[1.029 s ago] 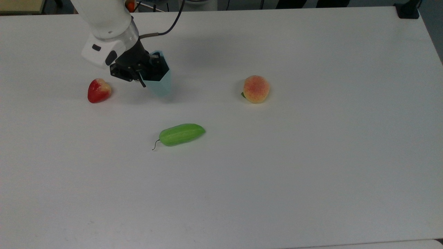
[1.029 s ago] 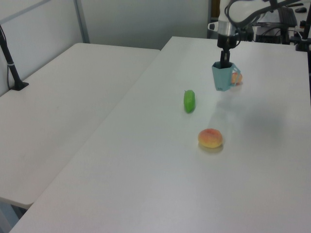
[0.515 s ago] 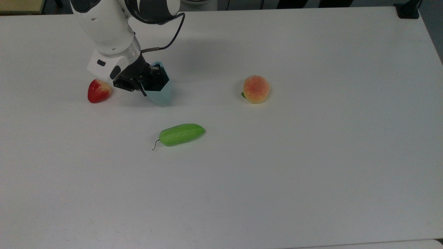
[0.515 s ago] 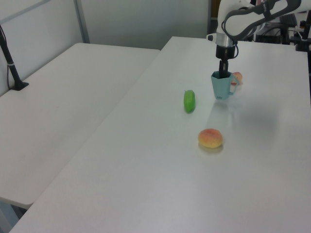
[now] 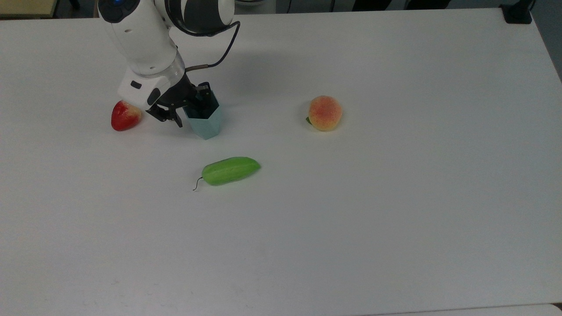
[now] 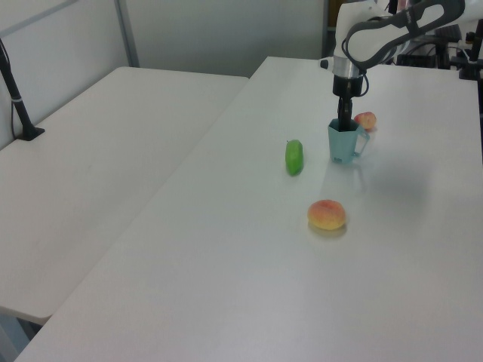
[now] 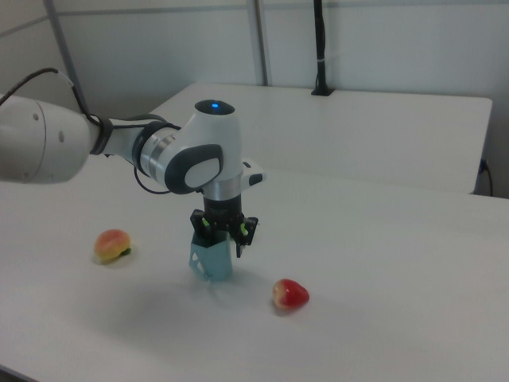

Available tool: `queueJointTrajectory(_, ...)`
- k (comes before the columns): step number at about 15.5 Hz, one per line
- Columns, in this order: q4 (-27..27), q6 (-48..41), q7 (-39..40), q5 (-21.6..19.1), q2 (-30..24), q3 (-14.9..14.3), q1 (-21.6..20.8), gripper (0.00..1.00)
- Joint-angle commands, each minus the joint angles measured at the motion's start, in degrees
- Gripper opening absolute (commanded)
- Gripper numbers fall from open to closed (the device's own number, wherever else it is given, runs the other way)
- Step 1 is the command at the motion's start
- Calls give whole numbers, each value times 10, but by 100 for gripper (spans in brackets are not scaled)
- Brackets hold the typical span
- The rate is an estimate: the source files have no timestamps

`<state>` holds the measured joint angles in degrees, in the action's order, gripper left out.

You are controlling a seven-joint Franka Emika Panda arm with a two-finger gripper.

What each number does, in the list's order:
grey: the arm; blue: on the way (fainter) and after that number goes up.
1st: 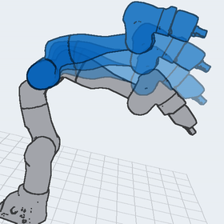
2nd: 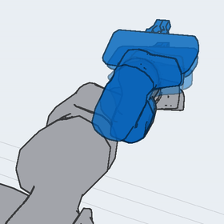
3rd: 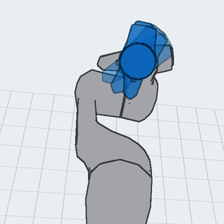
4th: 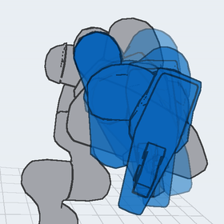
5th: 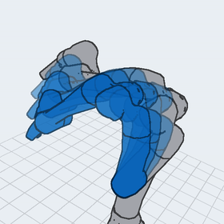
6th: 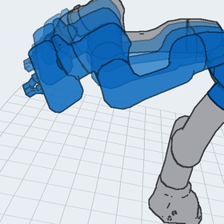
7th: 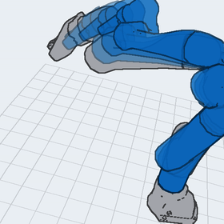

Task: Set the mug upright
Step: 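Open the gripper and raise it away from the mug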

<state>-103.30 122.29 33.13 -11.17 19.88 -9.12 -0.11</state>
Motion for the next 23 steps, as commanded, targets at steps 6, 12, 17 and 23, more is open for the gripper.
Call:
queueJointTrajectory(6,91,-109,-188,-14,-118,20,-1,100)
queueJointTrajectory(12,196,-300,-341,-14,-163,23,4,100)
queueJointTrajectory(17,197,-381,-408,-3,-208,57,2,100)
queueJointTrajectory(23,160,-318,-351,43,-222,38,-38,100)
